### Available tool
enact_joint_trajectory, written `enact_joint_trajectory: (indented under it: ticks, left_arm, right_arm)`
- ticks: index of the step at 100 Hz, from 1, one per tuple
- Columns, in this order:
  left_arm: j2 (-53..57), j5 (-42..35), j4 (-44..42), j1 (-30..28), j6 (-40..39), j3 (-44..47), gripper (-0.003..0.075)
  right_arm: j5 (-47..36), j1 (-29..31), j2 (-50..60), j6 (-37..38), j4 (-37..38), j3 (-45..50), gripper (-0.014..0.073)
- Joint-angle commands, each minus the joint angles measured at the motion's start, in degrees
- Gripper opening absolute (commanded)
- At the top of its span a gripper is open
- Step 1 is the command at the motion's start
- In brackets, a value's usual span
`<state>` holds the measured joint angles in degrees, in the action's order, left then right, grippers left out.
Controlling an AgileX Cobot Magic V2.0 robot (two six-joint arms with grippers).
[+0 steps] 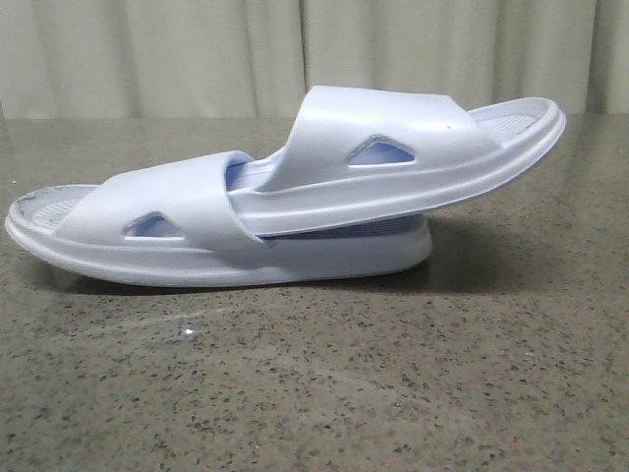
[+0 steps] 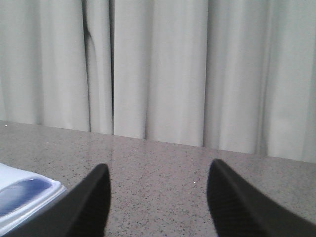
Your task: Insert blue slippers together front up
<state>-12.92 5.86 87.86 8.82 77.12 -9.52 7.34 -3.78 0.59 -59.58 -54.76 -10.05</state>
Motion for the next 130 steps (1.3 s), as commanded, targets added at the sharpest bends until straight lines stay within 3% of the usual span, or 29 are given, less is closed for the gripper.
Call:
enact_joint_trajectory:
  ticks: [1, 19, 27, 130]
  left_arm:
    - [-0.57, -0.11, 0.38, 0.43, 0.0, -1.58, 0.0346]
    - [-0.57, 0.14, 0.38, 0.43, 0.0, -1.58, 0.0124]
    - [-0.57, 0.37, 0.38, 0.43, 0.0, -1.58, 0.0018]
    - [-0.57, 0.5, 0.91, 0.43, 0.0, -1.35, 0.0016]
  right_arm:
    - [-3.44, -0.08, 0.93, -0.99, 0.07, -1.41, 0.0196]
    - [-3.59, -0.08, 0.93, -0.99, 0.07, -1.41, -0.0081]
    - [-3.59, -0.08, 0.93, -0.99, 0.07, -1.41, -0.0106]
    - [-3.43, -0.08, 0.93, -0.99, -1.27, -1.41, -0.0107]
